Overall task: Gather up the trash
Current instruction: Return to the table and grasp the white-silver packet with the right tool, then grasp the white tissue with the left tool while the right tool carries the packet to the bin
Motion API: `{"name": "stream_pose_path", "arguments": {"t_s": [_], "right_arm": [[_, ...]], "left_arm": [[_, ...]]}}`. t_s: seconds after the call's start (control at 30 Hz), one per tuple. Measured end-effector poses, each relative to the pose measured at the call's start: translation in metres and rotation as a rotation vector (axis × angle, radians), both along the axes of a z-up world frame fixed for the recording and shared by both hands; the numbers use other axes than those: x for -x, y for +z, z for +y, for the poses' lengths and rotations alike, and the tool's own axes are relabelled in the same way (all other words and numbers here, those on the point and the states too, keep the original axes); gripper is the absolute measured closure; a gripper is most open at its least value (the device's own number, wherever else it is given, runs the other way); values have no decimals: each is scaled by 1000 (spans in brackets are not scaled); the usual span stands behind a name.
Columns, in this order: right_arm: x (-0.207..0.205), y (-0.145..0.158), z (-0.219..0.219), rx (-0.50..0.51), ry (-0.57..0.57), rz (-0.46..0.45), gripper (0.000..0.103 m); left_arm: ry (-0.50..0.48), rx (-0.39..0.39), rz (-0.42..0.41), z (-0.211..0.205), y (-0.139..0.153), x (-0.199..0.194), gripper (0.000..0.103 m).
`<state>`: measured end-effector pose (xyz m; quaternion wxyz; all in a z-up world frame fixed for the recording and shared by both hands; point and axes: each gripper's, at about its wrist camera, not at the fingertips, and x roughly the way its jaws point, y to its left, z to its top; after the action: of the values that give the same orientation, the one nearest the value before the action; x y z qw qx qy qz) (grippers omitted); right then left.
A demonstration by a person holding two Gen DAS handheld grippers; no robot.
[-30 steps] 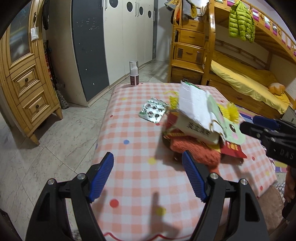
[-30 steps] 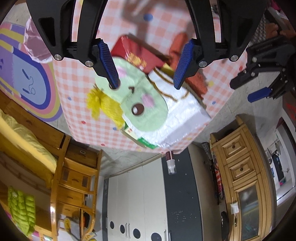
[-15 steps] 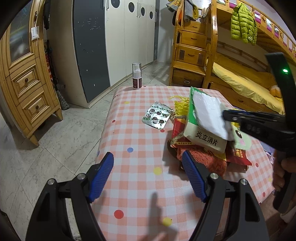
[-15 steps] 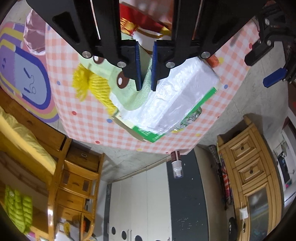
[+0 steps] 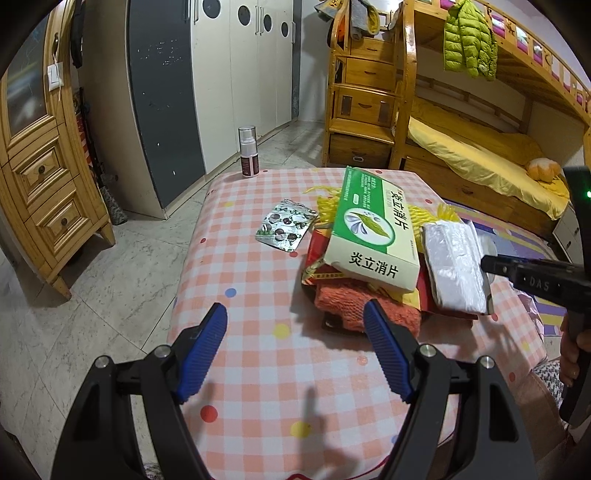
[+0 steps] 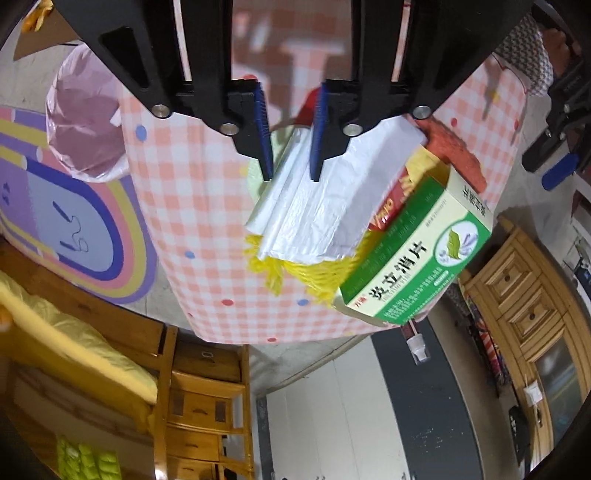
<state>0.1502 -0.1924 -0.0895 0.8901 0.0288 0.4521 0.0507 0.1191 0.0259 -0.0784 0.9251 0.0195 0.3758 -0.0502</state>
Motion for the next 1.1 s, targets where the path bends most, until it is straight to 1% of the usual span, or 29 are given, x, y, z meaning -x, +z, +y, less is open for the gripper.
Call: {"name": "stream_pose_path", "arguments": {"t_s": [0.03, 0.07, 0.2, 0.27, 0.37, 0.4, 0.43, 0.47, 0.6, 0.63, 0.7, 0.77, 0.8, 0.87, 0.9, 0.97, 1.0, 1.07, 1.1], "right_arm": [[3, -1, -2, 12, -1, -2, 64], [7, -2, -4, 22, -6, -7, 58], [22, -3, -12, 33, -29, -22, 58], [27, -4, -14, 13, -29, -34, 58], [25, -11, -9, -13, 3, -20, 57], [23, -14, -5, -17, 16, -13, 54], [20, -17, -2, -20, 24, -8, 42], [17, -20, 0, -21, 33, -6, 33], [10, -32, 9, -8, 59, 25, 32], [10, -34, 12, 3, 70, 31, 33], [13, -36, 14, 15, 84, 39, 41], [15, -37, 13, 9, 86, 46, 55], [16, -36, 12, 5, 85, 45, 59], [18, -35, 9, -11, 89, 46, 74], [19, -33, 8, -19, 88, 42, 76], [25, -23, 5, -31, 87, 15, 86], [30, -16, 2, -40, 88, -3, 88], [40, -1, -3, -54, 86, -43, 96], [45, 6, -6, -58, 84, -62, 97]], "left_arm": [[-1, -5, 1, -2, 0, 0, 29], [-1, -7, 1, -3, 0, 1, 29], [-1, -11, 7, -8, -1, 2, 29], [-3, -12, 10, -10, -2, 0, 29], [-10, -13, 15, -15, -3, -1, 29], [-12, -15, 16, -17, -3, -1, 29], [-15, -19, 16, -18, -4, -1, 29], [-17, -21, 18, -19, -4, -1, 29], [-15, -25, 23, -19, -6, 0, 29], [-14, -26, 24, -19, -6, 0, 29], [-12, -24, 28, -19, -7, 0, 29], [-16, -20, 34, -20, -8, 0, 29], [-18, -19, 35, -21, -9, 1, 29], [-28, -22, 35, -23, -9, 3, 29], [-32, -23, 35, -25, -8, 4, 29], [-40, -26, 31, -26, -8, 6, 29], [-43, -26, 29, -27, -7, 8, 29], [-54, -22, 25, -31, -5, 10, 29], [-60, -20, 25, -33, -5, 10, 29]]}}
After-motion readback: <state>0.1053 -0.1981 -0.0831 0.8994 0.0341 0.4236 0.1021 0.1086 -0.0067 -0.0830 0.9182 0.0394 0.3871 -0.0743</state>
